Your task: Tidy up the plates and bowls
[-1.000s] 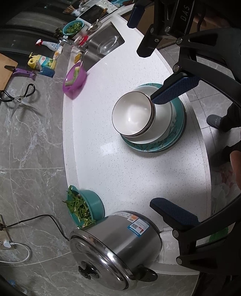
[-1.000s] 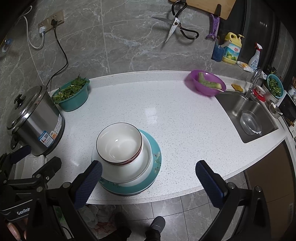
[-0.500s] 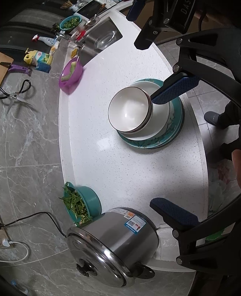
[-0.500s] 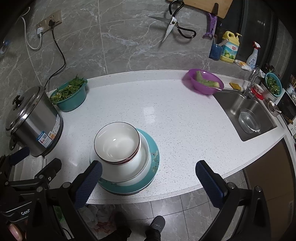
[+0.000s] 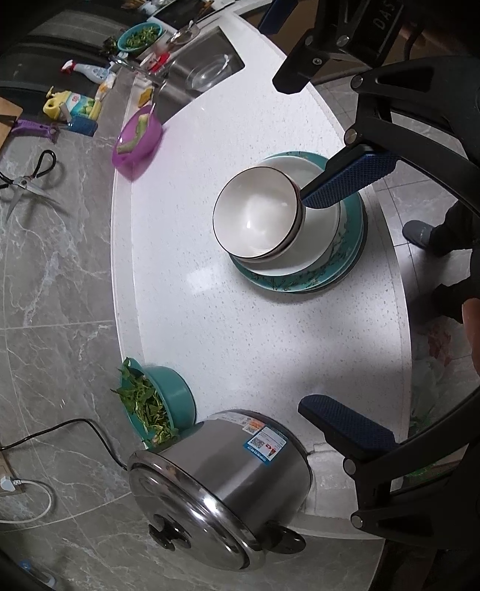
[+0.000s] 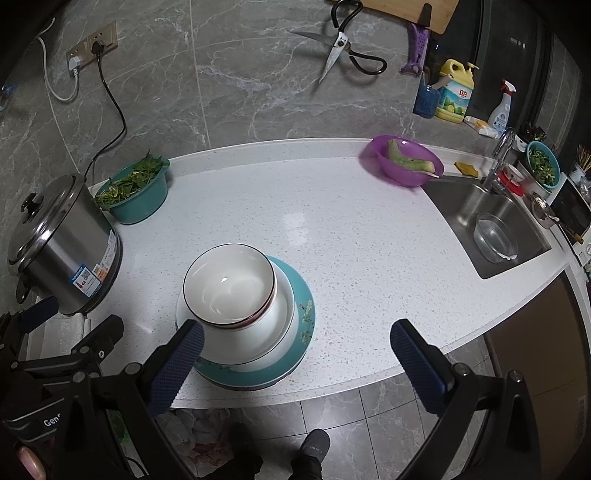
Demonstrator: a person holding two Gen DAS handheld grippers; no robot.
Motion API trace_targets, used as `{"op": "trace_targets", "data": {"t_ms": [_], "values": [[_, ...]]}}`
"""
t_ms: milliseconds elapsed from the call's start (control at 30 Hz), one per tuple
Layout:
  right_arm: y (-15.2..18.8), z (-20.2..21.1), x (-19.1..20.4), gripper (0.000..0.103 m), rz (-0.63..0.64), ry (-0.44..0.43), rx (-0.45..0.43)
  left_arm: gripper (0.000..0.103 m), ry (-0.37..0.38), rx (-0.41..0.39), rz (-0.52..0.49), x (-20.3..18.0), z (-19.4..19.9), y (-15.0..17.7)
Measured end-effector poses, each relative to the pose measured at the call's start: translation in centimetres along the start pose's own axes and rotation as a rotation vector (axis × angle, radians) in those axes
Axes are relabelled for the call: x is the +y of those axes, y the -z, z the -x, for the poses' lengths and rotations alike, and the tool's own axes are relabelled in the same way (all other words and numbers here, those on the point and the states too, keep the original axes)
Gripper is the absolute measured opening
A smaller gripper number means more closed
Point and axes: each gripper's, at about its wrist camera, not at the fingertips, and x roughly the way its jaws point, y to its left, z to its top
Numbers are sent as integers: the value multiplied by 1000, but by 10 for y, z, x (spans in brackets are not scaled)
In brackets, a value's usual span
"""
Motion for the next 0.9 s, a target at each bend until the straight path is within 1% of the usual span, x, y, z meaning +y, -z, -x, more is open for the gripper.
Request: {"op": "trace_targets", "data": {"t_ms": [333,900], "values": [[-5,-4,-4,103,-4,8,1,102,10,4,-7,-6,-1,-5],[-8,-7,-13,103,-6,15,2,102,6,12,-2,-11,-4,-4]]}}
